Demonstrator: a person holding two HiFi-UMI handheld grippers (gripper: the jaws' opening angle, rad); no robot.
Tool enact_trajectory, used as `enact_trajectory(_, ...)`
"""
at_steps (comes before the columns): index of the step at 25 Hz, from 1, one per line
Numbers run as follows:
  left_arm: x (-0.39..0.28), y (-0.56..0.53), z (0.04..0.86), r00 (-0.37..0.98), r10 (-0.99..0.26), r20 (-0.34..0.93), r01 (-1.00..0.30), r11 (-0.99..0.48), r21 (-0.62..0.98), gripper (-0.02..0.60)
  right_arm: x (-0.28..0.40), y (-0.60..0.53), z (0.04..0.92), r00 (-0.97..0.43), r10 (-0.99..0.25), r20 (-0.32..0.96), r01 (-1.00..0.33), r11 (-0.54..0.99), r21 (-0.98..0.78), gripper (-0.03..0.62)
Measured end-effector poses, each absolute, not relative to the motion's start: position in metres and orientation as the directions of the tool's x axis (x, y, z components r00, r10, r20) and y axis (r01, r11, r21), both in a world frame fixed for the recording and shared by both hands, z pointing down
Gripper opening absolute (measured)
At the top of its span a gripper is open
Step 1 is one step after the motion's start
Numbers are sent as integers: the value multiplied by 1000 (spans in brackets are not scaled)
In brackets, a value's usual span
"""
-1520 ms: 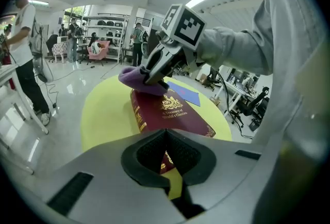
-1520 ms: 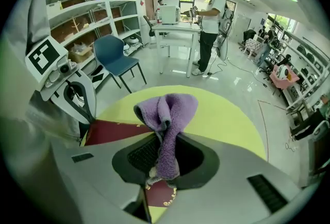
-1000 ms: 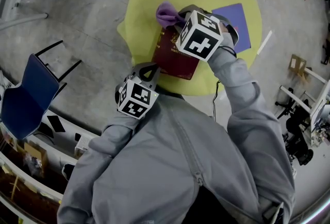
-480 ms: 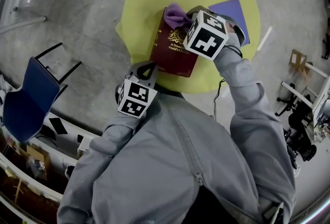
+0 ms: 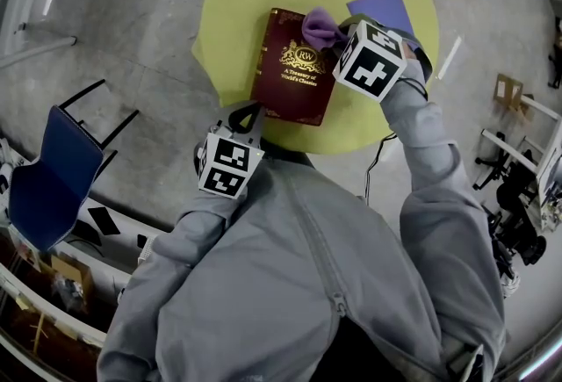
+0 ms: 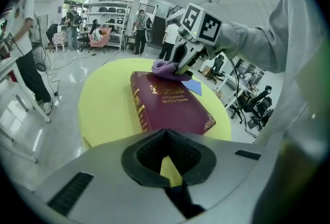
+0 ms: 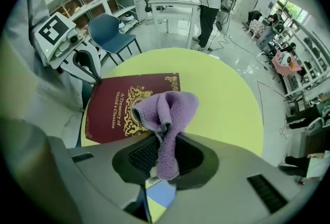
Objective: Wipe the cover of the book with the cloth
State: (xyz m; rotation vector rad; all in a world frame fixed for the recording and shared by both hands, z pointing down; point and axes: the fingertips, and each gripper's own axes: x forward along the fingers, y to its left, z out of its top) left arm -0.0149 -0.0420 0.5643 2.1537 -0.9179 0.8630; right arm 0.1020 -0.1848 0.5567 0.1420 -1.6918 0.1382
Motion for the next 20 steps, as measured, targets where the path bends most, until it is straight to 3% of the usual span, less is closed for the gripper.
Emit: enact_trajectory(20, -12, -37, 562, 544, -360, 758, -769, -576, 278, 17, 225, -141, 557, 26, -9, 1000, -414, 910, 19, 97)
